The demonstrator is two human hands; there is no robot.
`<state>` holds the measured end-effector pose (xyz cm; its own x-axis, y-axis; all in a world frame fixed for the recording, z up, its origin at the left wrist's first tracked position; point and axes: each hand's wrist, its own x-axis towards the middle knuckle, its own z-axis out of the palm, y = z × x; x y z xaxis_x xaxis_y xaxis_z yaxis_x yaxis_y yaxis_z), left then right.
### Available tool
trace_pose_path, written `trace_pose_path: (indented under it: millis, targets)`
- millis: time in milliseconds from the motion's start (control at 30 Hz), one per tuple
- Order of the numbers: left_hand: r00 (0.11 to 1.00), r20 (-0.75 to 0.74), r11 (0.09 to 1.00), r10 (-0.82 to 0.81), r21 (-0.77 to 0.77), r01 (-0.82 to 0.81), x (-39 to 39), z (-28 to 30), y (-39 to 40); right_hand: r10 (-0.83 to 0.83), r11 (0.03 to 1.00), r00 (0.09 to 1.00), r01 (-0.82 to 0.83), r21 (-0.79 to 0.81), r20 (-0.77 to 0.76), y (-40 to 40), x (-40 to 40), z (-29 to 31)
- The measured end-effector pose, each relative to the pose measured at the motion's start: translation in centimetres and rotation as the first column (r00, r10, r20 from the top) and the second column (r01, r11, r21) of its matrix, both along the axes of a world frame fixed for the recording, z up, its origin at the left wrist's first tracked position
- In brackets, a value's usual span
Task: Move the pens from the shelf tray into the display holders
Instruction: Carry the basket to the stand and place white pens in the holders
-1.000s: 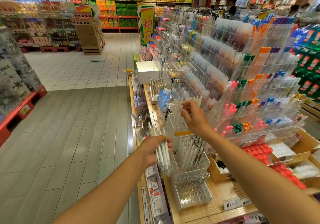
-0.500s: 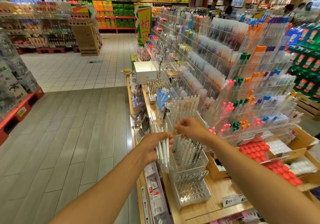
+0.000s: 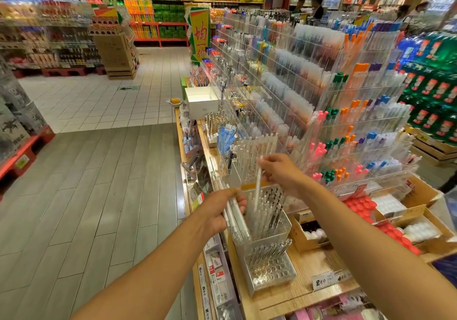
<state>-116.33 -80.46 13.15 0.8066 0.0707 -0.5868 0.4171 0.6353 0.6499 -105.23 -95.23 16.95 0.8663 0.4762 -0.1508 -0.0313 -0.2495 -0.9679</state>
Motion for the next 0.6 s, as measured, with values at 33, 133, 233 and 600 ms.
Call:
trace_pose_path:
  millis: [33, 133, 233, 600]
  targets:
    - [1.000, -0.014, 1.000, 0.023, 0.010, -0.023, 0.0, -0.2, 0.1, -0.085, 0.996, 0.994, 0.085, 0.007, 0.070, -0.4, 0.6, 0.6]
    - [0.998, -0.047, 0.999, 0.032, 0.027, -0.031, -0.1, -0.6, 0.4, -0.279, 0.959, 0.899, 0.278, 0.052, 0.338, -1.0, 2.4, 2.1]
    - [0.999, -0.048, 1.000, 0.025, 0.019, -0.024, -0.2, -0.6, 0.6, -0.279, 0.955, 0.824, 0.290, 0.055, 0.494, -0.4, 3.1, 2.3]
    - [0.999, -0.040, 1.000, 0.024, 0.010, -0.023, -0.2, -0.7, 1.1, 0.011, 0.957, 0.808, 0.163, -0.241, 0.589, 3.0, 3.4, -0.3]
